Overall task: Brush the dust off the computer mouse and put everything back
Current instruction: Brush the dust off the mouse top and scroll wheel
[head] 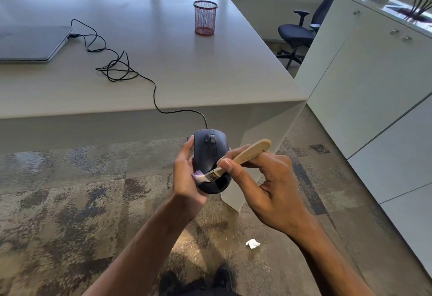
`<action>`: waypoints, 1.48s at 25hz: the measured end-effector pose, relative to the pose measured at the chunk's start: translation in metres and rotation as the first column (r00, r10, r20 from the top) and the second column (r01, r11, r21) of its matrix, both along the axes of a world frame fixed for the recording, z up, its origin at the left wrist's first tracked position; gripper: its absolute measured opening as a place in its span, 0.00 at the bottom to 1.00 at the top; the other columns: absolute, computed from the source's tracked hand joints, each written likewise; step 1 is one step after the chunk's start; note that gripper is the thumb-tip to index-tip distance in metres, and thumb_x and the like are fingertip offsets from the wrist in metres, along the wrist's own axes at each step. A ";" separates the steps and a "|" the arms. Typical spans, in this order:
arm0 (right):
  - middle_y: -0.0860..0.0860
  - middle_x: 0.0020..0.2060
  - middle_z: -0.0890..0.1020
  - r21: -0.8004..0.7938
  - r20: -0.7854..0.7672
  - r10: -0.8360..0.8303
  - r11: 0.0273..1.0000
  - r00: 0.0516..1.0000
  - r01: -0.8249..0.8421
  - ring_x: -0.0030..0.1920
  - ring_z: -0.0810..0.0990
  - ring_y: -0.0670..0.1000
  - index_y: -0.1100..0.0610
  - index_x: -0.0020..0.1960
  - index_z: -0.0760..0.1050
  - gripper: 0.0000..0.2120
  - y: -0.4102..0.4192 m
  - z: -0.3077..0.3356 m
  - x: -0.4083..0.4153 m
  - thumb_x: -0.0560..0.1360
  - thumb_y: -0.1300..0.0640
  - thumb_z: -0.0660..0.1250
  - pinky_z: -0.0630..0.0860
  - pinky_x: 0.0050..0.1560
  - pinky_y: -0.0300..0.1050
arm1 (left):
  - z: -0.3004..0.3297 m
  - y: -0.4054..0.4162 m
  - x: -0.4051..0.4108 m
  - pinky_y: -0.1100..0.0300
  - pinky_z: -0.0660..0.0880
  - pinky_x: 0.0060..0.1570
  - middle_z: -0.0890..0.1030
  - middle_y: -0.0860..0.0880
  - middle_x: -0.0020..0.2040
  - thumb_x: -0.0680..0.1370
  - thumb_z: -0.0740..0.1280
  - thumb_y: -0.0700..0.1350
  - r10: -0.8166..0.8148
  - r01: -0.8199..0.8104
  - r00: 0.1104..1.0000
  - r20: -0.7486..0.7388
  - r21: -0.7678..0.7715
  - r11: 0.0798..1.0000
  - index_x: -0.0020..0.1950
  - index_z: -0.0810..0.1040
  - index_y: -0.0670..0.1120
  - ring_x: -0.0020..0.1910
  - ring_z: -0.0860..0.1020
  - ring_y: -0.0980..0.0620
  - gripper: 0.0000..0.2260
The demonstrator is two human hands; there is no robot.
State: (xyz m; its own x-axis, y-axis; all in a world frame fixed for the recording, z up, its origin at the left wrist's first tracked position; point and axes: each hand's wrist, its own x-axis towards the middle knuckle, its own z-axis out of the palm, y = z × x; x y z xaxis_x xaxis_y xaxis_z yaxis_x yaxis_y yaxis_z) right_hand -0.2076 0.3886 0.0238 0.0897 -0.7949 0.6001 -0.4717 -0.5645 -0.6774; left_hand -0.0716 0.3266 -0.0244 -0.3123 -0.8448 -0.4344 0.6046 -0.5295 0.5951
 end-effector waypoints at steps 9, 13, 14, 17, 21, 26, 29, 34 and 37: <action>0.48 0.42 0.85 0.083 0.055 -0.007 0.997 0.998 0.002 0.43 0.85 0.45 0.61 0.45 0.83 0.12 0.004 0.005 -0.020 0.78 0.55 0.65 0.80 0.44 0.39 | 0.010 0.001 0.000 0.55 0.80 0.32 0.86 0.41 0.44 0.78 0.61 0.61 -0.057 0.058 0.997 -0.046 0.021 0.998 0.55 0.83 0.40 0.36 0.84 0.46 0.26; 0.44 0.41 0.84 0.063 0.029 -0.051 0.997 0.998 0.049 0.43 0.84 0.42 0.60 0.46 0.83 0.11 0.005 0.009 -0.029 0.78 0.54 0.65 0.77 0.44 0.32 | 0.016 0.002 0.000 0.57 0.78 0.28 0.82 0.41 0.41 0.79 0.59 0.61 -0.101 0.101 0.986 -0.133 -0.001 0.995 0.61 0.77 0.37 0.33 0.81 0.46 0.28; 0.44 0.41 0.84 0.058 0.016 -0.079 0.995 0.997 0.077 0.43 0.84 0.41 0.60 0.46 0.83 0.11 0.005 0.011 -0.031 0.78 0.54 0.65 0.76 0.44 0.30 | 0.017 0.003 0.001 0.57 0.77 0.27 0.82 0.41 0.40 0.79 0.58 0.61 -0.115 0.113 0.984 -0.135 -0.017 0.993 0.62 0.76 0.37 0.32 0.80 0.46 0.28; 0.46 0.40 0.84 0.013 0.031 -0.153 0.988 0.988 0.152 0.42 0.84 0.41 0.60 0.47 0.82 0.11 0.007 0.013 -0.035 0.77 0.54 0.64 0.77 0.44 0.30 | 0.017 0.004 0.002 0.59 0.76 0.26 0.81 0.41 0.40 0.79 0.58 0.62 -0.132 0.130 0.984 -0.117 -0.031 0.991 0.63 0.74 0.39 0.30 0.79 0.47 0.28; 0.49 0.39 0.85 0.018 0.092 -0.012 1.000 0.996 0.011 0.41 0.85 0.45 0.61 0.46 0.82 0.08 0.016 0.010 -0.021 0.76 0.58 0.66 0.81 0.43 0.38 | 0.016 0.005 0.001 0.56 0.79 0.30 0.83 0.41 0.42 0.79 0.59 0.61 -0.103 0.099 0.990 -0.094 -0.047 0.994 0.62 0.77 0.37 0.33 0.81 0.47 0.28; 0.49 0.40 0.85 0.060 0.073 -0.005 0.998 0.997 0.001 0.42 0.85 0.44 0.60 0.46 0.82 0.08 0.011 0.008 -0.022 0.76 0.57 0.65 0.79 0.43 0.35 | 0.019 0.009 0.001 0.56 0.81 0.34 0.84 0.42 0.43 0.79 0.59 0.61 -0.101 0.096 0.990 -0.094 -0.058 0.994 0.53 0.84 0.39 0.36 0.82 0.47 0.26; 0.50 0.41 0.85 0.090 0.156 -0.108 0.991 0.982 0.095 0.43 0.84 0.46 0.60 0.46 0.81 0.10 -0.001 0.009 -0.036 0.77 0.54 0.64 0.79 0.45 0.38 | 0.021 0.013 0.001 0.56 0.78 0.32 0.83 0.41 0.45 0.78 0.60 0.61 -0.132 0.126 0.987 -0.087 -0.069 0.990 0.60 0.79 0.39 0.35 0.81 0.46 0.26; 0.45 0.41 0.83 0.076 0.222 -0.258 0.966 0.940 0.248 0.44 0.82 0.41 0.58 0.47 0.80 0.06 -0.028 0.018 -0.046 0.80 0.59 0.66 0.77 0.47 0.35 | 0.029 0.022 -0.001 0.56 0.78 0.32 0.80 0.40 0.39 0.80 0.56 0.61 -0.246 0.226 0.958 -0.149 -0.139 0.964 0.57 0.77 0.35 0.33 0.77 0.46 0.29; 0.39 0.42 0.82 0.059 0.269 -0.350 0.936 0.897 0.348 0.45 0.82 0.38 0.53 0.46 0.80 0.06 -0.037 0.026 -0.042 0.81 0.58 0.65 0.77 0.47 0.31 | 0.033 0.024 -0.002 0.57 0.77 0.32 0.80 0.41 0.38 0.80 0.54 0.61 -0.261 0.237 0.955 -0.140 -0.164 0.957 0.59 0.75 0.35 0.33 0.77 0.46 0.29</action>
State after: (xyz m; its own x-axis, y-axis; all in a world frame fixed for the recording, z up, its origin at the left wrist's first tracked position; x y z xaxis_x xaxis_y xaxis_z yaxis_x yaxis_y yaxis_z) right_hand -0.2492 0.3517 0.0502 -0.3595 -0.7508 0.5541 -0.4346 -0.3907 -0.8115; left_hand -0.0737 0.3502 0.0083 -0.5757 -0.7812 -0.2414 0.5573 -0.5909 0.5833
